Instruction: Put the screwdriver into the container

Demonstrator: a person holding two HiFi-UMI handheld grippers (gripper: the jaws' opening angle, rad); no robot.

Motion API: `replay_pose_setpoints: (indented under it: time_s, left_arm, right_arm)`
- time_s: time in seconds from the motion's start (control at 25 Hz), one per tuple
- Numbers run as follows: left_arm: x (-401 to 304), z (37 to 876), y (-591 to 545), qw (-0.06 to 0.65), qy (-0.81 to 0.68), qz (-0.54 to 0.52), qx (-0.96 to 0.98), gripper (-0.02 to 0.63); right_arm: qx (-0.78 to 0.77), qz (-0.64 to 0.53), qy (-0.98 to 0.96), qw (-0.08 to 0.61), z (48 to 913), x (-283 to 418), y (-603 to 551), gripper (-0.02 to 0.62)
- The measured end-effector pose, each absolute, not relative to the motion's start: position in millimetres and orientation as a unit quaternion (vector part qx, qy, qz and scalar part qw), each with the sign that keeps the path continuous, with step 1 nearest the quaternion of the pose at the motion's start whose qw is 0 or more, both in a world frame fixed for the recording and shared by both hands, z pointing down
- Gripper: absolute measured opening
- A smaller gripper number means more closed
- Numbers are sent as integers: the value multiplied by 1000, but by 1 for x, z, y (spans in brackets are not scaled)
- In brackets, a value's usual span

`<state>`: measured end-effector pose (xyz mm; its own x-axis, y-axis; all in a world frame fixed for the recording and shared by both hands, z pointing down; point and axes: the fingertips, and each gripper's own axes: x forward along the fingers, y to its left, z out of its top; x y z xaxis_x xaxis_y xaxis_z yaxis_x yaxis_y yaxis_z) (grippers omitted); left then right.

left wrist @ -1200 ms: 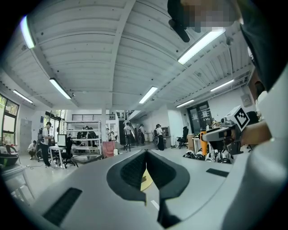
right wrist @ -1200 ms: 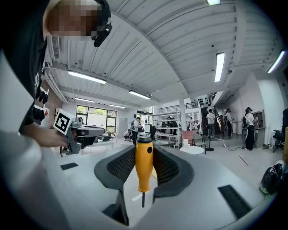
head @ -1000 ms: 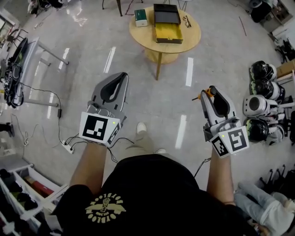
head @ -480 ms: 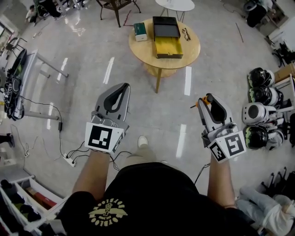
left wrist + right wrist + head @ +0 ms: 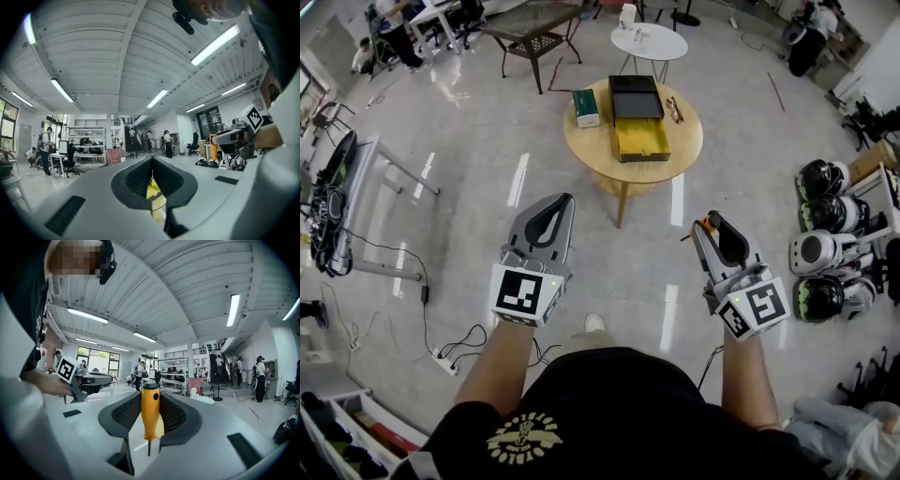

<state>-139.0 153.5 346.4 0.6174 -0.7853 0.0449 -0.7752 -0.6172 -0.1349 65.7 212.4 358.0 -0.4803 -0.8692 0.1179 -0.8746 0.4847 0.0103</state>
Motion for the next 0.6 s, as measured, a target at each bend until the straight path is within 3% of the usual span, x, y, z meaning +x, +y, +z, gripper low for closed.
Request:
replay_pose_setpoints:
  time_s: [0.6]
  left_arm:
    - [-93,315,83,48,374,-11,-926,18]
  right_arm:
    - [545,49,-836,34,346,48,151,137]
